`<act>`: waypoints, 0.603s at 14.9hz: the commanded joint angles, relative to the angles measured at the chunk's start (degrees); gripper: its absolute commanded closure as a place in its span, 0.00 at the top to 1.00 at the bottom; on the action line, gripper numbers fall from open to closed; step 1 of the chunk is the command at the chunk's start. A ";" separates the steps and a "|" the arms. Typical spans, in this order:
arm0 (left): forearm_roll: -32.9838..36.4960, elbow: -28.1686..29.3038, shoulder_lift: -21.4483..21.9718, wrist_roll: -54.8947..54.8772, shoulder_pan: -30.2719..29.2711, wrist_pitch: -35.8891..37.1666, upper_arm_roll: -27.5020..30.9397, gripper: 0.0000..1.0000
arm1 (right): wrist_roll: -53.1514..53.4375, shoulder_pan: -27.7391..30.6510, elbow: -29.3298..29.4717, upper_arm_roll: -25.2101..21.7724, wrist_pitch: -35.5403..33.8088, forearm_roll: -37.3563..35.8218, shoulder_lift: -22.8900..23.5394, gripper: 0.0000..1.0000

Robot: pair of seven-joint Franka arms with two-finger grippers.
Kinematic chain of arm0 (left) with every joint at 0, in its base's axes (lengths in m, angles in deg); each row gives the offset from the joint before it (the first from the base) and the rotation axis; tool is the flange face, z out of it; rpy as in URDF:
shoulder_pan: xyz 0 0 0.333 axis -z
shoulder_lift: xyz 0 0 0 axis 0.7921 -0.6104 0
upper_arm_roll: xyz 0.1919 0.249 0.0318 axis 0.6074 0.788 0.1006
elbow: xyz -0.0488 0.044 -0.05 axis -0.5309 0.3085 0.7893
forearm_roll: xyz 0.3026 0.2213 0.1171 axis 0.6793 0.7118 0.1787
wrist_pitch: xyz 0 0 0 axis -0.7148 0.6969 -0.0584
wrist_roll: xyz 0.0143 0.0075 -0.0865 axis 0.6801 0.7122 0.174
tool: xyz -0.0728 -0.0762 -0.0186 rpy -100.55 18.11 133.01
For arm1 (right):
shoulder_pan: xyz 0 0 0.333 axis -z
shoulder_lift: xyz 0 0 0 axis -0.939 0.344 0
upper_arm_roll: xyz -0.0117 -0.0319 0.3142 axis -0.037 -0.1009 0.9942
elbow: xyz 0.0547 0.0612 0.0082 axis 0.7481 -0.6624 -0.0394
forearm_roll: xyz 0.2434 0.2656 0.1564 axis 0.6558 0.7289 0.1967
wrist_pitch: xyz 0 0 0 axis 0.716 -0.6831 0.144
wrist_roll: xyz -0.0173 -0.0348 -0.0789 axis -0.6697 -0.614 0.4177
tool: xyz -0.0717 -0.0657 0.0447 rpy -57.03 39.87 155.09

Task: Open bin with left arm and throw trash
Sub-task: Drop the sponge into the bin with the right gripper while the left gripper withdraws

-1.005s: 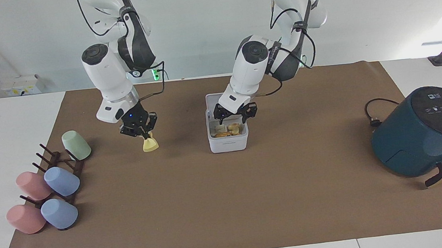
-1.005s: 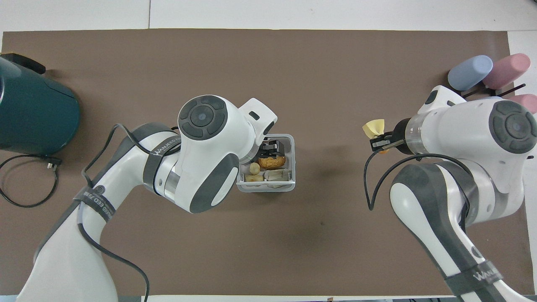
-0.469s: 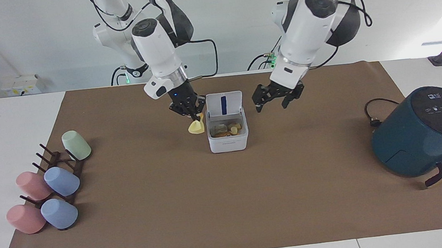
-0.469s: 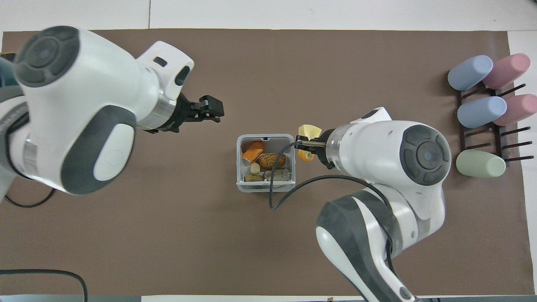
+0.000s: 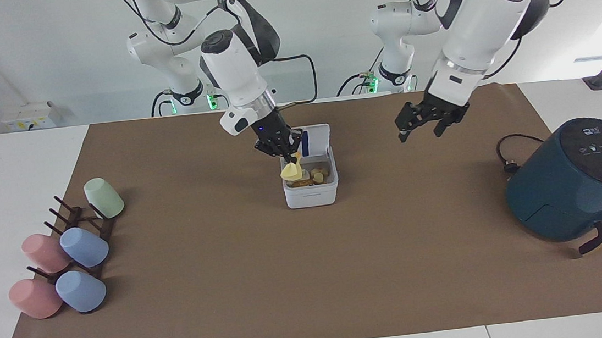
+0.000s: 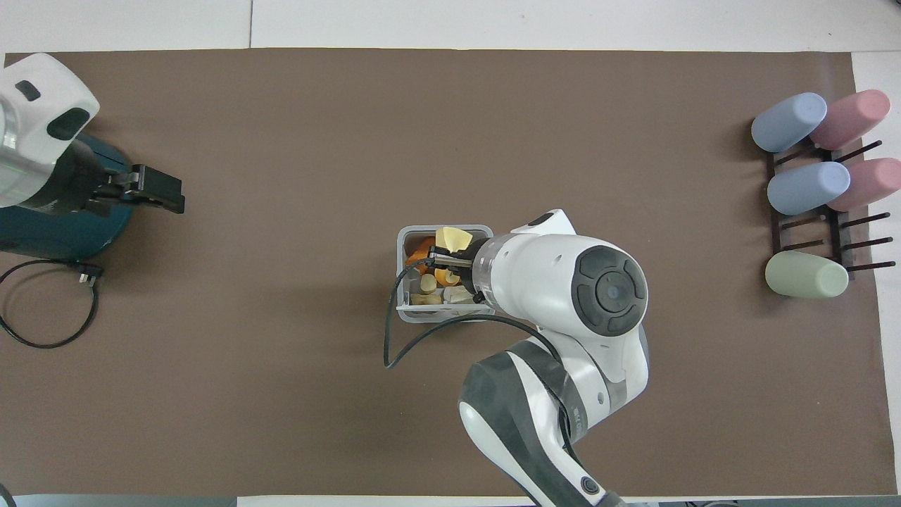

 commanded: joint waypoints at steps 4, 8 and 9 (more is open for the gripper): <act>3.65 -0.85 4.59 -4.77 -3.19 8.06 -0.71 1.00 | 0.31 0.28 0.51 -0.15 -1.35 0.91 -0.15 1.00; 4.55 -3.33 4.24 -3.62 -2.92 10.45 -1.06 1.00 | 0.22 0.45 2.34 -0.32 -5.55 -1.10 -0.06 1.00; 4.37 -3.24 4.15 -3.27 -2.74 10.88 -0.89 1.00 | -0.04 1.15 3.83 -0.41 -8.53 -3.72 -0.06 1.00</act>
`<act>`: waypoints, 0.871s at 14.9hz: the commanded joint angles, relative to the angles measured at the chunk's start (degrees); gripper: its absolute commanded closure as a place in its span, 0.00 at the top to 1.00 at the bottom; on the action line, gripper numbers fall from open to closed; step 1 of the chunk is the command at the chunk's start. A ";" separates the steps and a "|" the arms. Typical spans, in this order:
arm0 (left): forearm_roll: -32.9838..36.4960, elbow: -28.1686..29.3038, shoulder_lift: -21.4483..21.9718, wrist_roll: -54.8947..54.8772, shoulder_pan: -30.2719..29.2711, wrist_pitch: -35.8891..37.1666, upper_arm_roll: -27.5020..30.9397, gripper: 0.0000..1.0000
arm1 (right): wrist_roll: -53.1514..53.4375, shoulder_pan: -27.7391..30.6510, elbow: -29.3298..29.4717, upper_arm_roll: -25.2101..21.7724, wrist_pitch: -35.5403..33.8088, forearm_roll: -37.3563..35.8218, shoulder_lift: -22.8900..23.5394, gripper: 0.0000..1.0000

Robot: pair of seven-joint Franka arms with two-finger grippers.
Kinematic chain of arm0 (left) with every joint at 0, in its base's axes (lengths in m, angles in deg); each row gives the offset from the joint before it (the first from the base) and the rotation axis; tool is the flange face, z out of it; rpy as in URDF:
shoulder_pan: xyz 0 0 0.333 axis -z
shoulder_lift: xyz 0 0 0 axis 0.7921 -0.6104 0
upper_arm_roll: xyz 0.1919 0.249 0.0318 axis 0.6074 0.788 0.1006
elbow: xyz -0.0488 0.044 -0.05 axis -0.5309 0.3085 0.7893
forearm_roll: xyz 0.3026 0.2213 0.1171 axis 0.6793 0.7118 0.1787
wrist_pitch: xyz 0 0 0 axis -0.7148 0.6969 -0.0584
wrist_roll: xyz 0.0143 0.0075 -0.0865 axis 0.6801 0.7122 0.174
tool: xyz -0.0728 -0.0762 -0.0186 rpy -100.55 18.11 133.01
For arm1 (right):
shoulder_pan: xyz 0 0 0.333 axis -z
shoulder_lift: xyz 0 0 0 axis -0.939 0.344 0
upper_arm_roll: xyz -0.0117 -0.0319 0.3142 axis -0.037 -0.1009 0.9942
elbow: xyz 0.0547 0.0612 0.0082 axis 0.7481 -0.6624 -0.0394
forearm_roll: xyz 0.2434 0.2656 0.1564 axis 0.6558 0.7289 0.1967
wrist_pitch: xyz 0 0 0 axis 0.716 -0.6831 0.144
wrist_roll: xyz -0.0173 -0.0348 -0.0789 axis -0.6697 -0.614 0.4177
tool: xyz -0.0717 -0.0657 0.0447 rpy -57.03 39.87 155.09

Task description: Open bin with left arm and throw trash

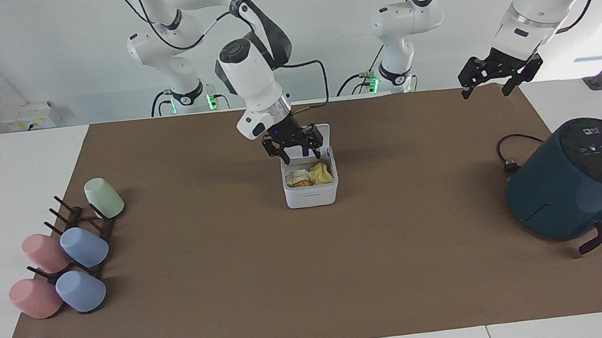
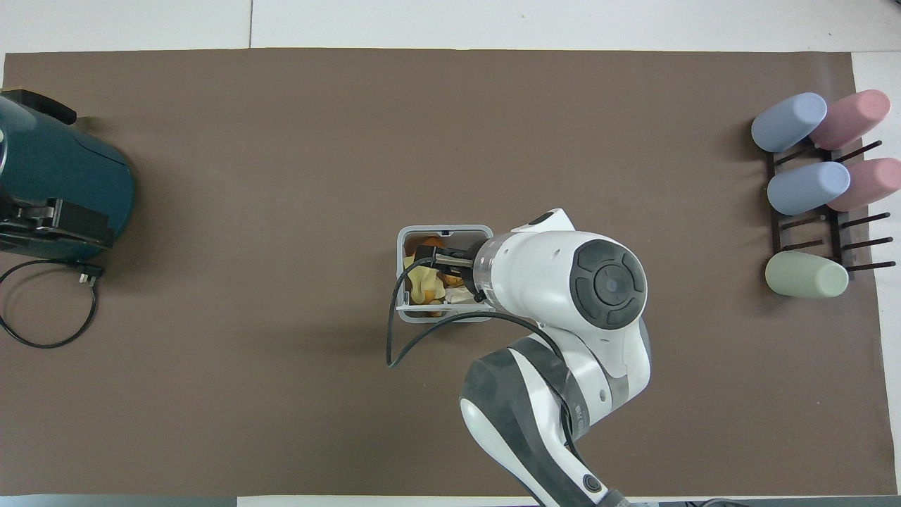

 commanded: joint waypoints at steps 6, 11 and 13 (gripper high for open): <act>1.43 0.96 0.35 2.32 5.18 -0.65 3.73 1.00 | -4.93 8.72 6.64 -0.22 -12.38 -12.64 -0.51 1.00; -2.94 -0.90 -0.19 2.33 2.91 -0.13 3.73 1.00 | -13.63 17.51 6.11 -0.13 -12.73 -13.17 -1.30 1.00; -3.05 1.21 0.34 1.62 2.28 -4.41 3.73 1.00 | -16.27 20.33 5.93 -0.13 -14.91 -13.17 -2.35 1.00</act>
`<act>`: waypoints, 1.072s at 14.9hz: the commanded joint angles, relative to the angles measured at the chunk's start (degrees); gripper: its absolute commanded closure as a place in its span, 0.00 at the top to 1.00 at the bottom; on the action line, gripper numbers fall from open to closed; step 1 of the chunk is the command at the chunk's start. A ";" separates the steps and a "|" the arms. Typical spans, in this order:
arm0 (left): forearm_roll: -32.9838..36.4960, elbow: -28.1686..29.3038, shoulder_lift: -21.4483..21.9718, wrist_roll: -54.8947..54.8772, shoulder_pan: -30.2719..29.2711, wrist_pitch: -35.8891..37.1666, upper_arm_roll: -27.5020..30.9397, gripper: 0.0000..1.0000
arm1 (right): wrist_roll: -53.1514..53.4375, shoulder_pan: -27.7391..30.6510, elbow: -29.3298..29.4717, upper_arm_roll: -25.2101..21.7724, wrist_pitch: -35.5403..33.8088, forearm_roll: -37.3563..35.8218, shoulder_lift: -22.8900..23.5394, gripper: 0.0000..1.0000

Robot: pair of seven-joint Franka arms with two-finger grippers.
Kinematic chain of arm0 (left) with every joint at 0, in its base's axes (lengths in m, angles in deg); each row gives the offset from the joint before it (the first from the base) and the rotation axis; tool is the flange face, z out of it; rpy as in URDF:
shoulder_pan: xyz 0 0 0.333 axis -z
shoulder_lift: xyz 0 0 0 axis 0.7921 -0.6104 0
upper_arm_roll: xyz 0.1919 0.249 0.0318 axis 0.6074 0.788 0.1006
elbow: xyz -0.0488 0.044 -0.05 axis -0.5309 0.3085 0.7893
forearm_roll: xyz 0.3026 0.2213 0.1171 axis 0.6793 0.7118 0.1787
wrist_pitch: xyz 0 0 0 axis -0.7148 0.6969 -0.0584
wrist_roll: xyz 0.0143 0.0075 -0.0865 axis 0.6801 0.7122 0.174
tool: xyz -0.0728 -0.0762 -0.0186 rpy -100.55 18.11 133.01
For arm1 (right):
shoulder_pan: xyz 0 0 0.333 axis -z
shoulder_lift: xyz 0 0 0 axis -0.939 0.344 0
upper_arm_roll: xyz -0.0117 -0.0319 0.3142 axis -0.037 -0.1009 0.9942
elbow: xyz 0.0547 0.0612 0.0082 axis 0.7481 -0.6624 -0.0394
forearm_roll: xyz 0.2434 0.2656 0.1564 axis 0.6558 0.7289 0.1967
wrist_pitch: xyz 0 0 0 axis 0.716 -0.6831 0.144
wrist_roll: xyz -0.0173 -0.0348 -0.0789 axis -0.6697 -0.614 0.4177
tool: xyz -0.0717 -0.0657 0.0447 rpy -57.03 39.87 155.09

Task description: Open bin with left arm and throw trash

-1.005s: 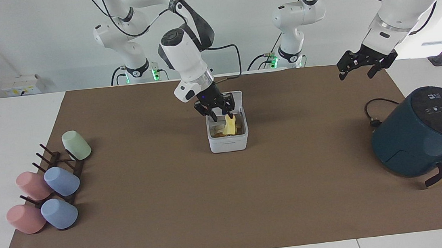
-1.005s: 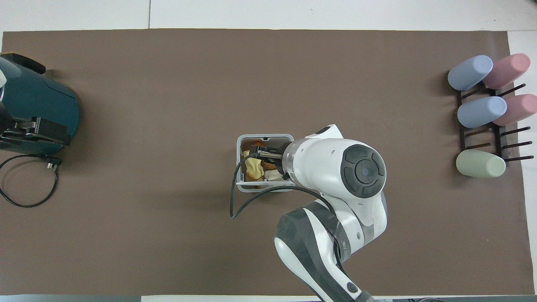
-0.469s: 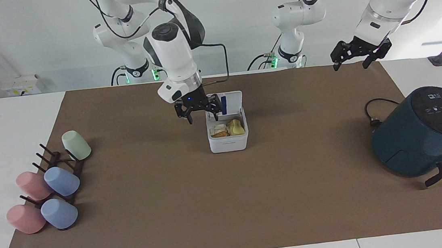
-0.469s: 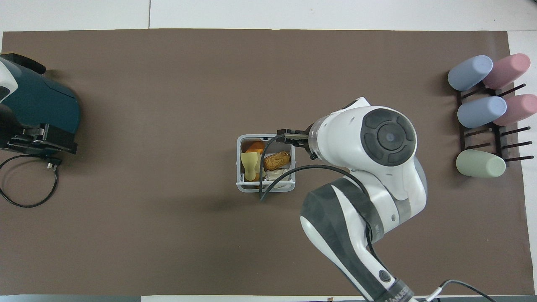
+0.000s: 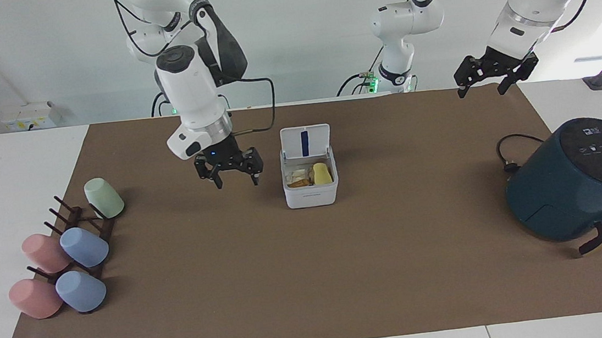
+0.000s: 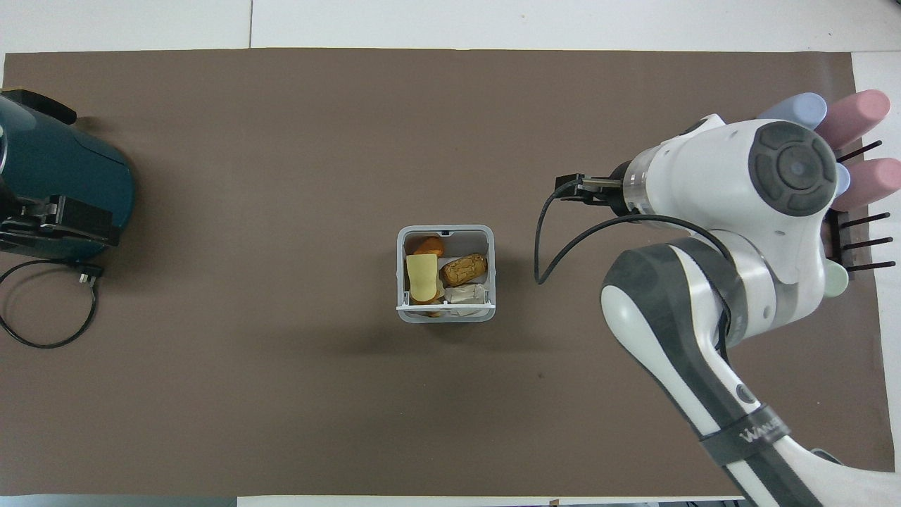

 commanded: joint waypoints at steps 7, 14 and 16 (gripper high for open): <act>1.72 0.83 0.01 -0.10 0.56 -3.42 -0.07 1.00 | -4.27 10.68 -0.26 0.73 -10.92 -1.06 -6.80 1.00; 1.72 0.83 0.09 -0.27 1.27 -2.45 -0.07 1.00 | -6.92 12.27 6.84 0.64 -19.09 -1.15 -6.56 1.00; 1.72 1.00 0.27 -0.36 0.91 -2.36 -0.07 1.00 | -7.01 12.27 10.19 0.64 -22.17 -1.58 -5.50 1.00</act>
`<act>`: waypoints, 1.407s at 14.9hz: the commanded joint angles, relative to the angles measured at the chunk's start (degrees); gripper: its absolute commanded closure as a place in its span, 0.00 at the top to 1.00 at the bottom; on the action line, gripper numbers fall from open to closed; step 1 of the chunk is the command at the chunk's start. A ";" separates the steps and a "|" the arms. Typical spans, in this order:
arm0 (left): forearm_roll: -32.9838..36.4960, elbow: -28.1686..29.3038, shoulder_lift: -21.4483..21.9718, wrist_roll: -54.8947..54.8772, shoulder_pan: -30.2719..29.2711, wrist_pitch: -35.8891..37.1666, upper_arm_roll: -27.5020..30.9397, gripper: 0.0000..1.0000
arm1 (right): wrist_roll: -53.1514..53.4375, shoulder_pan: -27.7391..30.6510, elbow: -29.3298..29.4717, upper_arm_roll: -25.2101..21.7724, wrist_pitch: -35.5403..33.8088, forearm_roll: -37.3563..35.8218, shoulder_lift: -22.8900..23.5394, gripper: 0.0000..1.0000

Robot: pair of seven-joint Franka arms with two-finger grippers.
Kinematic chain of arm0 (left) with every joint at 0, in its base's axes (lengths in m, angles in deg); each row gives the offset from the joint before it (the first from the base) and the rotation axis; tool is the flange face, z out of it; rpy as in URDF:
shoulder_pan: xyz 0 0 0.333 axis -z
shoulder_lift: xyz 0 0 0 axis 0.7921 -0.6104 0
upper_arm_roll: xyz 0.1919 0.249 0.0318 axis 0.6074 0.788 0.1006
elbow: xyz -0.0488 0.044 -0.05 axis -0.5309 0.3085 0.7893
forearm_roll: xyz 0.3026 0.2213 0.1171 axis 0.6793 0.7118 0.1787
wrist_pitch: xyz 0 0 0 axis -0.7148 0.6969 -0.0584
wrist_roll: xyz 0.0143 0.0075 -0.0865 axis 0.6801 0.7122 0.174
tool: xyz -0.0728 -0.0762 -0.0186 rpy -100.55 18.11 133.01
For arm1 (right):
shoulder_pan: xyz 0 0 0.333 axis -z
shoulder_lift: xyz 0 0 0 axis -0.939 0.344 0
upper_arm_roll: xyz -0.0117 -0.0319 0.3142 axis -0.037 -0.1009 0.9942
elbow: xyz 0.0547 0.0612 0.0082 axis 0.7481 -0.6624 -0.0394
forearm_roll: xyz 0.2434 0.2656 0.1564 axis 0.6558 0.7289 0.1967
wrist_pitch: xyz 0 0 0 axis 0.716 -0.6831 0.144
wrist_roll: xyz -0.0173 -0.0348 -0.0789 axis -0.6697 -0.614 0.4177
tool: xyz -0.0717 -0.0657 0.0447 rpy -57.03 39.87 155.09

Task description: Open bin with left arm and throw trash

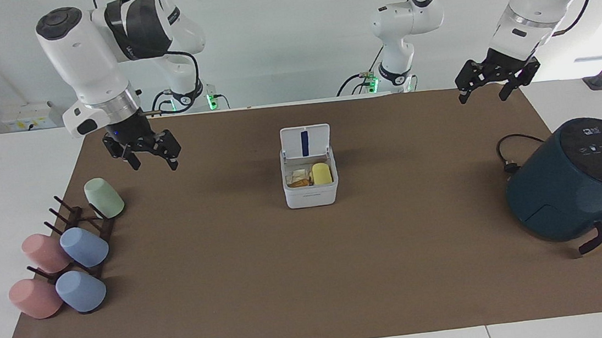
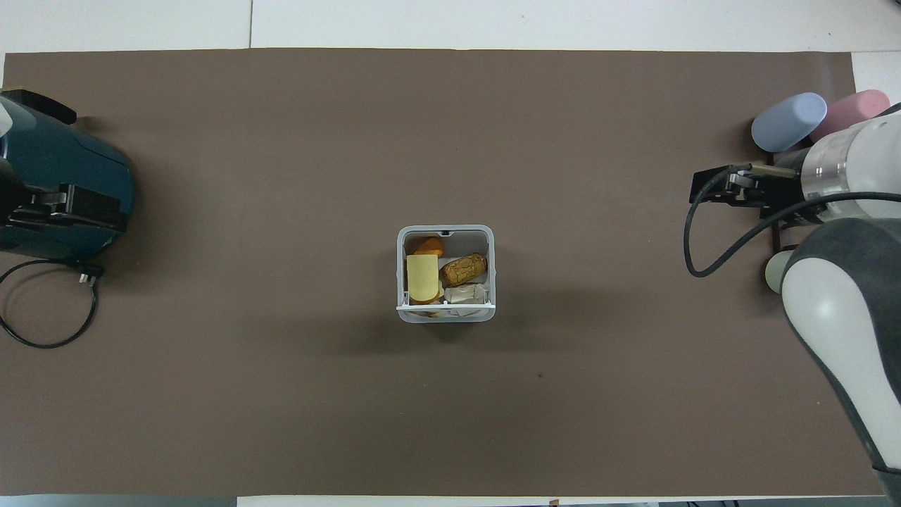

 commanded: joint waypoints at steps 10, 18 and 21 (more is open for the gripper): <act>2.76 0.72 0.78 0.31 2.20 0.94 0.04 1.00 | -7.91 3.16 7.04 -0.41 -8.95 -3.01 1.85 1.00; 2.84 0.72 0.78 0.48 2.12 1.12 0.21 1.00 | -7.92 -3.35 9.94 -7.97 -14.50 -4.15 1.94 1.00; 2.84 0.80 0.78 0.48 2.12 1.12 0.21 1.00 | -8.01 -4.05 9.41 -8.84 -14.76 -4.06 1.15 1.00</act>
